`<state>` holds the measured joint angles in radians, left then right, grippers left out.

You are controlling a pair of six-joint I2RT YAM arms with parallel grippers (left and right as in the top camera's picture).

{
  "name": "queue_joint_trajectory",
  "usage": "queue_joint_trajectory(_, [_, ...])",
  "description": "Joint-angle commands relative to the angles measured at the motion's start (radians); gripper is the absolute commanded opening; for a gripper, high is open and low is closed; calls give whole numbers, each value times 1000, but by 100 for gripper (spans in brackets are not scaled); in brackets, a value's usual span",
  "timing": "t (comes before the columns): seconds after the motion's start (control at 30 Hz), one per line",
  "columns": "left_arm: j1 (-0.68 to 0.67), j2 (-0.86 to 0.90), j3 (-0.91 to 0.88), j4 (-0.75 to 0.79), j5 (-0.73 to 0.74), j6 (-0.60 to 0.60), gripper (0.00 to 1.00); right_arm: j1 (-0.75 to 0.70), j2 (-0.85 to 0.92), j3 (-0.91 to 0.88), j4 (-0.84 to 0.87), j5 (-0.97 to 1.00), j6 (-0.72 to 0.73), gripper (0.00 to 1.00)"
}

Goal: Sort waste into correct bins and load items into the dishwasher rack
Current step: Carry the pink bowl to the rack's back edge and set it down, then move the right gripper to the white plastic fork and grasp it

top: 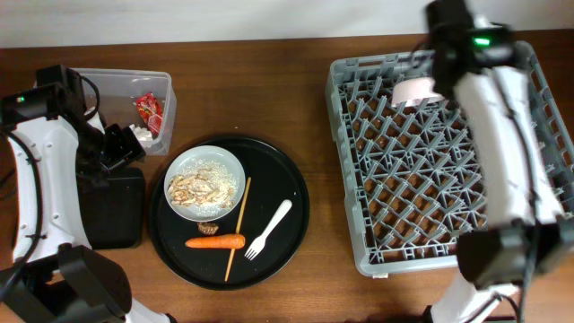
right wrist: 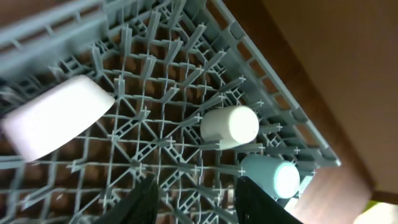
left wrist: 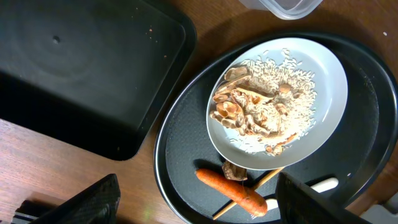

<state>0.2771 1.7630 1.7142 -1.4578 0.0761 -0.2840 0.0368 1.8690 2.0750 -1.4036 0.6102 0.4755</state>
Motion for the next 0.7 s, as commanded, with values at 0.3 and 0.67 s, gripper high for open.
queue_joint_trajectory(0.3, [-113, -31, 8, -6, 13, 10, 80, -105, -32, 1, -238, -874, -498, 62])
queue_joint_trajectory(0.67, [-242, -31, 8, -28, -80, 13, 80, 345, -30, -112, -189, -928, -216, 70])
